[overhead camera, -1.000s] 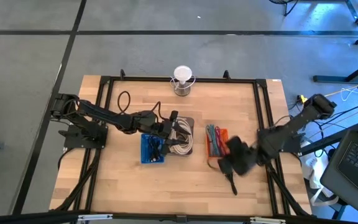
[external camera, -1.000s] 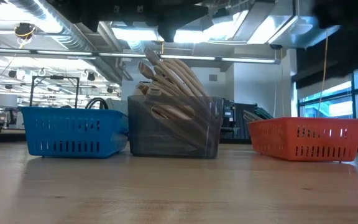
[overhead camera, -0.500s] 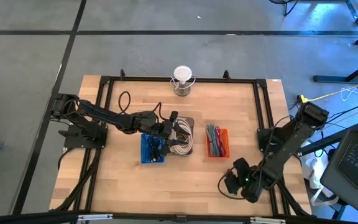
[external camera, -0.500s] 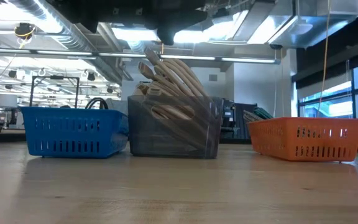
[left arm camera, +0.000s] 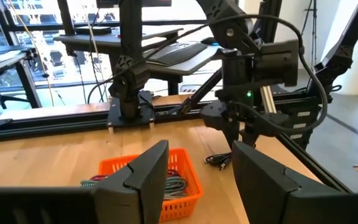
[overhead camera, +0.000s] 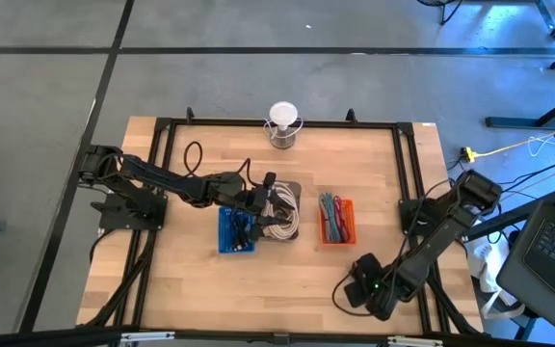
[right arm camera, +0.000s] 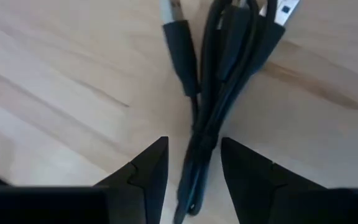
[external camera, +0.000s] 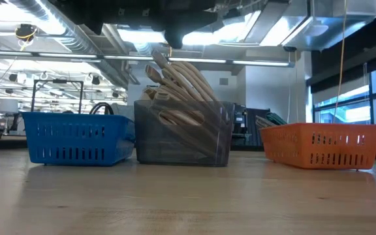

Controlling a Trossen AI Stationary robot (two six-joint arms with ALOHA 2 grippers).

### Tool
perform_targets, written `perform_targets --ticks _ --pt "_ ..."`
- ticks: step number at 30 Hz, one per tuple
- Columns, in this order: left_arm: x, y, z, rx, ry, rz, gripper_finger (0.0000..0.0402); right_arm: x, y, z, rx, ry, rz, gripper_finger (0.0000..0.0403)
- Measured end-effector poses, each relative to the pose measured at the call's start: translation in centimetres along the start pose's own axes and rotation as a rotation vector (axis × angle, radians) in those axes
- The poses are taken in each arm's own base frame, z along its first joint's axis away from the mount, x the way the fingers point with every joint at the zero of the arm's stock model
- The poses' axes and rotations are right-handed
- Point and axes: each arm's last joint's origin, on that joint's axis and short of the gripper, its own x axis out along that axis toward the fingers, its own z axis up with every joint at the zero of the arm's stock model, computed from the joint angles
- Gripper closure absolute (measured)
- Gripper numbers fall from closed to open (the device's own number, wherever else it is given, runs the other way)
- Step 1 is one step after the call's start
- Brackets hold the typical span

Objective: Pick & Place USB Port
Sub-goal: Put the black charger cable into the blue bin

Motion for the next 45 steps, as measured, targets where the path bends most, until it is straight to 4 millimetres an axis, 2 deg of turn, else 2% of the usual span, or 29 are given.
perform_targets --ticks 6,8,12,16,19,23,31,37,45 --pt "0.0 0.0 0.0 0.003 -0.005 0.000 0.0233 0.6 0.0 -0.1 -0.003 -0.014 -0.019 0.0268" --pt "0.0 0.0 0.1 0.003 -0.006 0.000 0.0233 0.6 -0.1 -0.1 -0.004 -0.016 -0.025 0.0296" --pt "0.0 0.0 0.1 0.003 -0.006 0.000 0.0233 0.5 -0.2 0.0 0.002 -0.017 -0.035 0.0378" --pt "0.0 0.0 0.1 0.003 -0.006 -0.001 0.0233 -0.2 0.0 -0.1 0.020 -0.049 -0.075 0.0385" --pt "0.0 0.0 0.0 -0.004 -0.005 -0.002 0.0233 -2.0 1.3 -0.6 -0.022 -0.137 -0.035 0.0385" --pt "0.0 0.0 0.1 -0.027 -0.009 -0.016 0.0233 -5.5 3.3 -0.9 -0.149 -0.368 0.051 0.0385" --pt "0.0 -0.6 1.0 -0.050 -0.103 -0.043 0.0233 -12.1 6.6 0.5 -0.359 -0.779 0.129 0.0385" --pt "0.0 -1.8 2.4 -0.042 -0.220 -0.168 0.0233 -15.2 9.0 2.6 -0.483 -0.929 0.103 0.0386" --pt "0.4 -2.5 4.9 0.017 -0.299 -0.198 0.0233 -17.9 13.1 6.0 -0.649 -0.951 0.080 0.0386"
